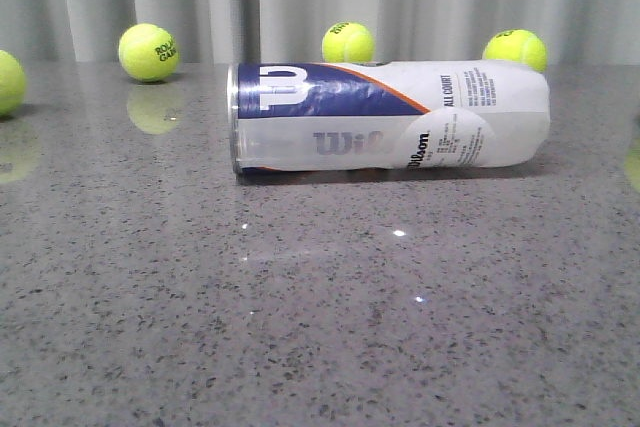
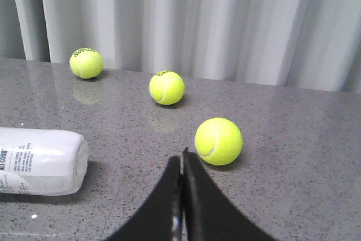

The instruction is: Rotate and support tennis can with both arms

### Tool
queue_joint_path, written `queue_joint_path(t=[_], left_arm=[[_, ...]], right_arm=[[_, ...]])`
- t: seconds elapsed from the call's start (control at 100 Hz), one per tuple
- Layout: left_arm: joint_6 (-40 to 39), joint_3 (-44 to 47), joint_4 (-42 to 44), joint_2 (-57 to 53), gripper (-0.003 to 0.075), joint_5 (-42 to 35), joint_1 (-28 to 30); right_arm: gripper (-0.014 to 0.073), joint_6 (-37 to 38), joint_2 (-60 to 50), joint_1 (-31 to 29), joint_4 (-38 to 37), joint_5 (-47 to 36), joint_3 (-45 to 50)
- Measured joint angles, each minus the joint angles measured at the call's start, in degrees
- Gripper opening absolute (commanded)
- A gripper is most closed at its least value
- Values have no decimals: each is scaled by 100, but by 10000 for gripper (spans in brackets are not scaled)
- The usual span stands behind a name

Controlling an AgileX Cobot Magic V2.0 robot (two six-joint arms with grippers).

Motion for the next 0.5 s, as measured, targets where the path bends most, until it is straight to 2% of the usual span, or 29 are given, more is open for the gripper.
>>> queue_joint_path(t=[0.11, 0.18, 0.5], left_arm=[[0, -681, -12, 910, -21, 802, 0], [0, -1003, -12, 1393, -21, 1045, 0], [0, -1367, -12, 2647, -20, 1155, 0]], right_arm=[[-68, 0, 0, 0, 0, 0, 0], [-68, 0, 0, 0, 0, 0, 0], [-68, 0, 0, 0, 0, 0, 0]])
